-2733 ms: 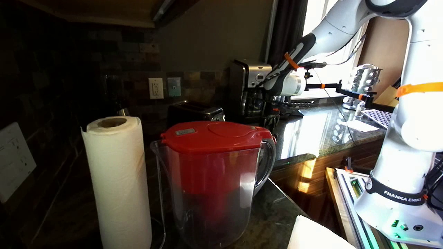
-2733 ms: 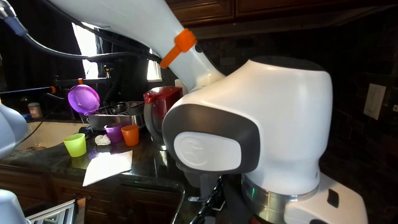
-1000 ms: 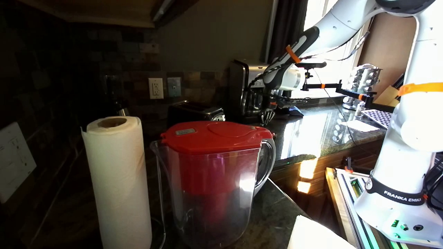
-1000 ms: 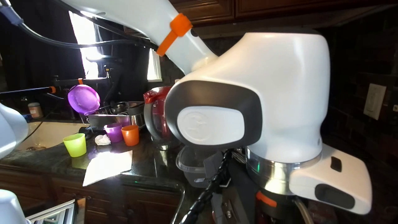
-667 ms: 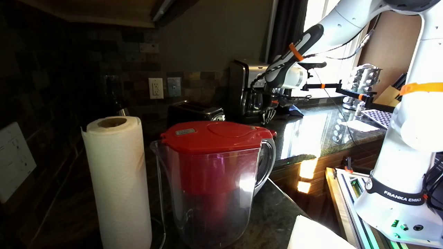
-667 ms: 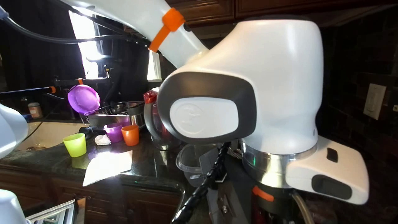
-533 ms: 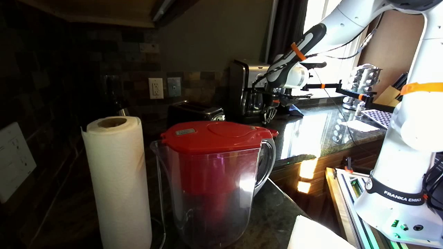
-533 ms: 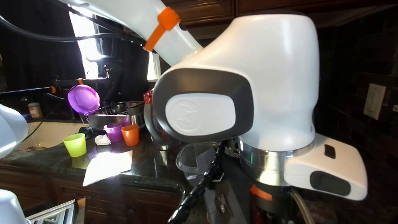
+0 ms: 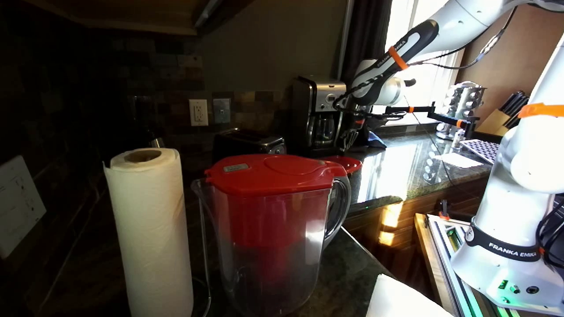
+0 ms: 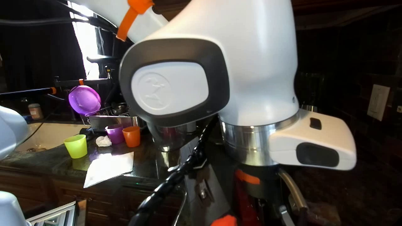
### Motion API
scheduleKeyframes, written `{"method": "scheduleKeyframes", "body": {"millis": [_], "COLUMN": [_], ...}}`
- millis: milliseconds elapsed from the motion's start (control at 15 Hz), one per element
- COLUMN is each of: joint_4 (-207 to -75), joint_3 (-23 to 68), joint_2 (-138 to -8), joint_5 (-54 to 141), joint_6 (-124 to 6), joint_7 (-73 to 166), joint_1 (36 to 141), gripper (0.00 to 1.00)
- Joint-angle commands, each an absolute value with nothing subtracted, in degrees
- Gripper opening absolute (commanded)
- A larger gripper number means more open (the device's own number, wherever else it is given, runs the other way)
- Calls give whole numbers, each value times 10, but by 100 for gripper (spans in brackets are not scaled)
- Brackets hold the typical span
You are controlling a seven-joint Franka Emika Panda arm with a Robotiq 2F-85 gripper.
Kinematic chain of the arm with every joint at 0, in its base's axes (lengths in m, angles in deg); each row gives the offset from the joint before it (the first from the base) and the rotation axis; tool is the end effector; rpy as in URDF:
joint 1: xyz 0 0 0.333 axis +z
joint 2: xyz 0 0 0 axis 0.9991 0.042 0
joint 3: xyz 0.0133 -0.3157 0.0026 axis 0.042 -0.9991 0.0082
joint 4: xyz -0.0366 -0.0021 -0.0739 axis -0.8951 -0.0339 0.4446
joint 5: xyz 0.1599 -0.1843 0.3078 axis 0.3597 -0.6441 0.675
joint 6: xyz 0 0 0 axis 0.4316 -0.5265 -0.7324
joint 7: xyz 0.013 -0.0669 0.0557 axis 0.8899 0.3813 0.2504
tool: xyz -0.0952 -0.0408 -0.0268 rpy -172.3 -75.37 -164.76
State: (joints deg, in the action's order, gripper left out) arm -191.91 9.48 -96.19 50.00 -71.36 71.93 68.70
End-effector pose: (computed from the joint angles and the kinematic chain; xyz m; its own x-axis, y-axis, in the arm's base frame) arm 0.3841 -0.2776 0.3408 0.9321 -0.3087 0.1896 -0.3118 -0.9501 -0.0145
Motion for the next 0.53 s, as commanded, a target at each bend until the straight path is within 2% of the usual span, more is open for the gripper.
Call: {"method": "scheduleKeyframes", "body": {"millis": [0, 467], "joint_4": [-1953, -1980], "joint_3": [83, 90], "joint_2": [-1019, -1085], "joint_5": [497, 497], "joint_6": [-705, -701], "joint_7": [732, 723], "joint_1": [696, 721], "gripper": [2, 2]}}
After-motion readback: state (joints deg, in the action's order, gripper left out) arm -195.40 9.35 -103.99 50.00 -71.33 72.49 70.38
